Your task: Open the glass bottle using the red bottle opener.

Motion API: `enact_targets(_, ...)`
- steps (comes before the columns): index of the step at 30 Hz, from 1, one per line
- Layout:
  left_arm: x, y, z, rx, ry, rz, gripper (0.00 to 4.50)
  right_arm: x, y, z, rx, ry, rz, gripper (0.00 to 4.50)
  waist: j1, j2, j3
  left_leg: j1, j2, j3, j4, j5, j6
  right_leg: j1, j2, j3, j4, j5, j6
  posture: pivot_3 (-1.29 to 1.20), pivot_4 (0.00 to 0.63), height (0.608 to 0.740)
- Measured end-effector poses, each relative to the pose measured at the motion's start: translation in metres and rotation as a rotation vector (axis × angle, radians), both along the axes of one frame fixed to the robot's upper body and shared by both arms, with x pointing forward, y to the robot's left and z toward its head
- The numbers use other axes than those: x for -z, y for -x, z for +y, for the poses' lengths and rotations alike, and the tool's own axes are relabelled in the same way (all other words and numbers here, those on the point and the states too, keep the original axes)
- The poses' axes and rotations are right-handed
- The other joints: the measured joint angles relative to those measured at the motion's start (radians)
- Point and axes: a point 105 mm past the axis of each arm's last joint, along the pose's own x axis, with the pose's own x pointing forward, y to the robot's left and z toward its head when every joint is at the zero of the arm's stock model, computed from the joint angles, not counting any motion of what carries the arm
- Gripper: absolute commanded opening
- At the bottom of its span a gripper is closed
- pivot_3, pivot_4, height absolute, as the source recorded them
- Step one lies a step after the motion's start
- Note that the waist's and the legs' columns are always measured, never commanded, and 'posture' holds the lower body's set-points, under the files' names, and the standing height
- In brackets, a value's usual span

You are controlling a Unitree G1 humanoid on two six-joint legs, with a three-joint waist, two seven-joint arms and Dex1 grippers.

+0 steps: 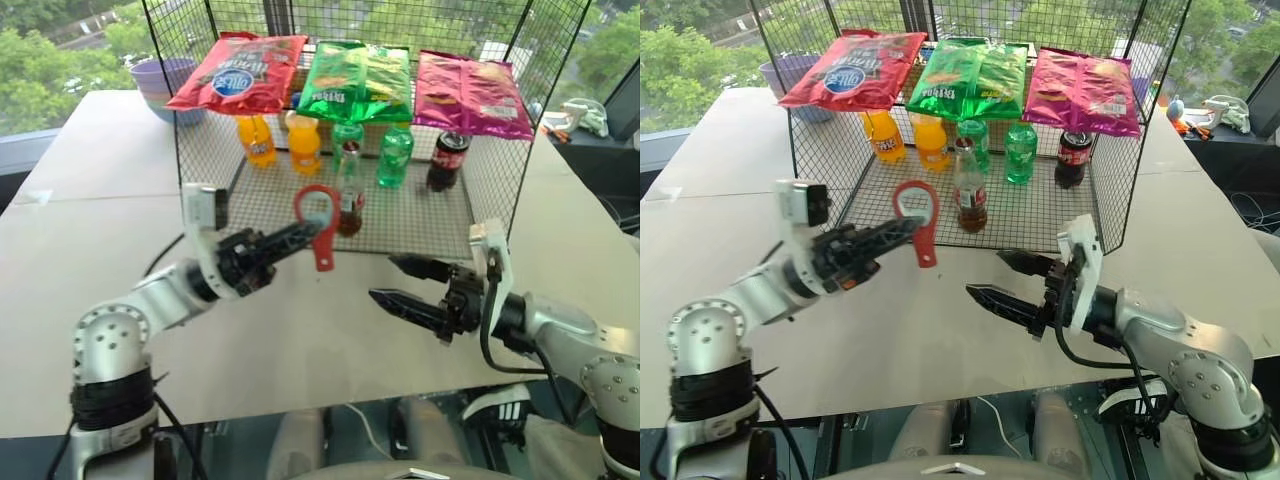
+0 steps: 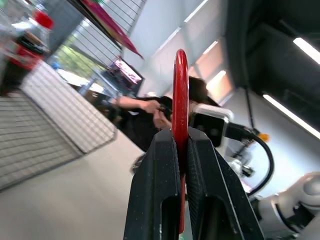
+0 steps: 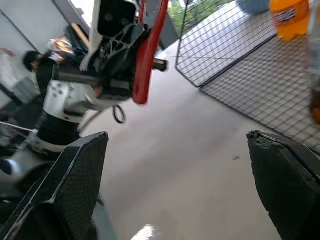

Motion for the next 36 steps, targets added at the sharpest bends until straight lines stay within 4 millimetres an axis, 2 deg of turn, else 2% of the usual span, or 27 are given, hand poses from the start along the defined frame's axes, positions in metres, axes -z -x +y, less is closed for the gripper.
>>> enact_targets(4, 0.0, 0.0, -0.009, 0.017, 0.019, -0.009, 0.0, -0.004, -0.006, 0.008, -0.018, -0.064, 0.061, 3.28, -0.001, 0.0, 0.0, 0.0, 0.0, 0.0, 0.0, 0.0, 0.0, 0.0, 0.0, 0.0, 0.0, 0.0, 0.0, 0.0, 0.15, 0.74)
enact_targets(17, 0.007, 0.002, -0.023, 0.032, 0.021, -0.019, 0.0, -0.016, -0.007, 0.021, -0.045, -0.104, 0.096, 3.28, 0.0, 0.0, 0.0, -0.001, 0.0, 0.0, 0.0, 0.0, 0.0, 0.0, 0.0, 0.0, -0.001, 0.0, 0.0, 0.0, 0.15, 0.74)
enact_targets(20, 0.007, 0.001, -0.025, 0.02, 0.038, -0.025, 0.0, -0.017, -0.007, 0.025, -0.051, -0.107, 0.102, 2.47, 0.0, 0.0, 0.0, -0.001, 0.0, 0.0, 0.0, 0.0, 0.0, 0.0, 0.0, 0.0, -0.001, 0.0, 0.0, 0.0, 0.15, 0.74)
enact_targets(23, 0.009, -0.001, -0.025, 0.003, 0.044, -0.025, 0.0, -0.016, -0.007, 0.026, -0.05, -0.104, 0.113, 1.26, 0.0, 0.0, 0.0, -0.001, 0.0, 0.0, 0.0, 0.0, 0.0, 0.0, 0.0, 0.0, -0.001, 0.0, 0.0, 0.0, 0.15, 0.74)
enact_targets(29, 0.006, 0.0, -0.031, -0.021, 0.064, -0.036, 0.0, -0.017, -0.008, 0.025, -0.04, -0.11, 0.124, 1.26, 0.0, 0.0, 0.0, -0.001, 0.0, -0.001, 0.0, 0.0, 0.0, 0.0, 0.0, 0.0, -0.001, 0.0, 0.0, 0.0, 0.15, 0.74)
enact_targets(33, 0.004, 0.001, -0.03, -0.021, 0.093, -0.04, 0.0, -0.019, -0.006, 0.025, -0.059, -0.13, 0.134, 0.31, 0.0, 0.0, 0.0, -0.001, 0.0, -0.001, 0.0, 0.0, 0.0, -0.001, 0.0, 0.0, -0.001, 0.0, 0.0, 0.0, 0.15, 0.74)
enact_targets(36, 0.004, 0.002, -0.03, -0.02, 0.103, -0.038, 0.0, -0.02, -0.005, 0.025, -0.067, -0.135, 0.138, 0.26, 0.0, 0.0, 0.0, -0.001, 0.0, -0.001, 0.0, 0.0, 0.0, 0.0, 0.0, 0.0, -0.001, 0.0, 0.0, 0.0, 0.15, 0.74)
